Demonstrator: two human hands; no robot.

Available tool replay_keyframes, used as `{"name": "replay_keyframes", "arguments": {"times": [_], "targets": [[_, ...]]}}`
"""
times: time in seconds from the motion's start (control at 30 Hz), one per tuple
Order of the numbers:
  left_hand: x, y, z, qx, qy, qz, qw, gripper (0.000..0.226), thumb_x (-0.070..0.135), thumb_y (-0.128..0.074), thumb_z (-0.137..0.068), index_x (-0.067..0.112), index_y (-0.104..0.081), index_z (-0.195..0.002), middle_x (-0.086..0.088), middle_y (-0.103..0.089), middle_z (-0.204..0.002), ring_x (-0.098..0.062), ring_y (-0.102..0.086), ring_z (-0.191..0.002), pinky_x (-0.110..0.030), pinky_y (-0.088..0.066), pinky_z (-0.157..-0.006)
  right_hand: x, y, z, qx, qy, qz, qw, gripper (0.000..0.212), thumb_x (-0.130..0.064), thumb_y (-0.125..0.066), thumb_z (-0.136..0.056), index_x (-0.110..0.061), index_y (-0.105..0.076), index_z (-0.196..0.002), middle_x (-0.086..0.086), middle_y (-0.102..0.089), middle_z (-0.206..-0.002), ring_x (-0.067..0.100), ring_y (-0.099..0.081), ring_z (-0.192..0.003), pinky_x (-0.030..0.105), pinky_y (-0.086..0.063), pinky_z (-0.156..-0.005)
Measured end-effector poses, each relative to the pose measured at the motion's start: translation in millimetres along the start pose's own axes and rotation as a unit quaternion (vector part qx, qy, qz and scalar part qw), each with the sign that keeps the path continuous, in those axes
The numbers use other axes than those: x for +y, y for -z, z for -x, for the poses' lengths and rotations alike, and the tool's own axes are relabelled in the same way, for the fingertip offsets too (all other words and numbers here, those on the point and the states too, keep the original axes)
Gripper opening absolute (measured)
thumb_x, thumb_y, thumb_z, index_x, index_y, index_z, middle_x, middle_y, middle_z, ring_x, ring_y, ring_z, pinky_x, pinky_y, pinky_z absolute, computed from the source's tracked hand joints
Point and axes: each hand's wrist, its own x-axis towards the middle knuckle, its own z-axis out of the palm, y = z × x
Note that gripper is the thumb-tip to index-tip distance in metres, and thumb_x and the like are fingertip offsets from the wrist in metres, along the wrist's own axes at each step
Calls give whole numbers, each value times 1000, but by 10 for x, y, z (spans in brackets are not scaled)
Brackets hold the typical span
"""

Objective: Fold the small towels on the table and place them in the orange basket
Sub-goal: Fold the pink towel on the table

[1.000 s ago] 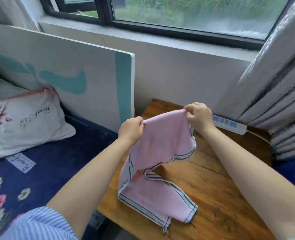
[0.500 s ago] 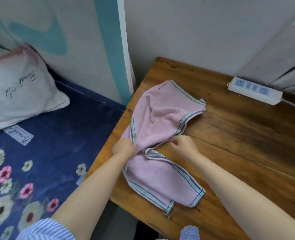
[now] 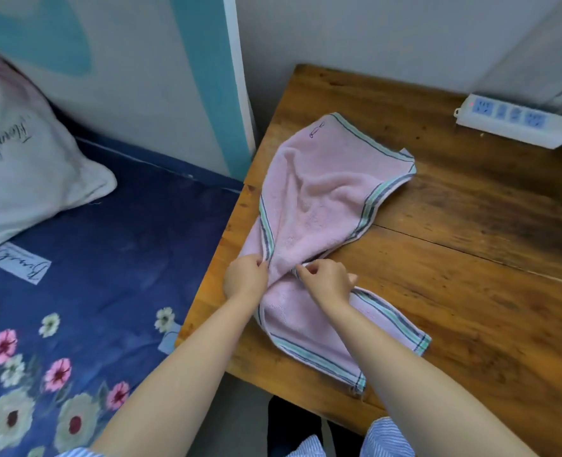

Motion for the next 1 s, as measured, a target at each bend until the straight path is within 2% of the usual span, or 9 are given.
{"name": "replay_keyframes", "arguments": {"times": [0.17,0.27,0.33,0.4,0.5,0.63,0.77,0.87,1.0], "targets": [[-239,234,-58,21,-1,100,995,26,13,-47,-90,7,-54,-65,-16,-53,-69,-25,-40,-68,-32,-30,-60,-135,42,22,41,-38,-52,997,22,-23,-49,-85,-21,-59,-65,5,-62,-76,28,-55,-98,32,-21,-74],[-338,436,-75,28,-9,147,989,22,9,-48,-89,12,-69,-86,-6,-58,-82,-23,-47,-80,-28,-35,-67,-101,175,143,70,-60,-76,993,26,-21,-49,-85,-18,-53,-59,0,-52,-64,29,-54,-96,31,-20,-73],[-333,559,-78,17,-17,177,984,22,8,-49,-90,7,-69,-97,-3,-60,-90,-20,-50,-87,-25,-35,-72,-55,330,222,93,-68,-80,990,27,-22,-50,-87,-14,-61,-64,8,-60,-72,31,-55,-97,30,-20,-73],[-305,685,-76,11,-44,211,976,22,10,-50,-91,5,-68,-102,-5,-64,-97,-19,-53,-90,-26,-38,-74,-43,539,319,132,-54,-75,987,27,-23,-51,-89,-6,-70,-80,17,-67,-91,33,-55,-97,31,-22,-75],[-162,887,-35,7,-92,285,954,22,11,-52,-92,5,-67,-107,-8,-67,-105,-23,-59,-99,-32,-47,-86,-101,918,469,202,-10,-95,975,25,-23,-52,-91,-6,-71,-90,13,-68,-102,32,-53,-102,36,-30,-88],[279,1145,74,8,-107,419,901,22,8,-52,-93,1,-64,-110,-6,-61,-94,-10,-56,-71,-13,-46,-58,-263,1388,488,286,39,-138,947,22,-20,-56,-89,-6,-72,-94,13,-67,-101,32,-54,-104,38,-34,-91],[852,1463,174,51,-171,445,878,22,4,-51,-93,-1,-63,-111,-6,-60,-92,-7,-51,-62,-8,-46,-55,-512,1915,453,351,75,-162,919,21,-20,-57,-88,-7,-72,-96,13,-67,-103,32,-55,-104,36,-37,-88],[1253,1812,187,110,-198,471,853,22,0,-52,-91,-3,-64,-109,-6,-60,-90,-12,-52,-63,-3,-43,-51,-714,2356,377,395,101,-193,892,22,-19,-58,-88,-5,-71,-97,16,-66,-105,35,-56,-104,41,-40,-89],[1729,2327,166,183,-216,503,817,21,2,-53,-91,-3,-65,-107,-6,-60,-93,-15,-54,-83,1,-40,-55,-939,3061,274,447,117,-237,855,23,-18,-56,-88,-3,-71,-99,19,-66,-106,37,-56,-104,40,-43,-89]]}}
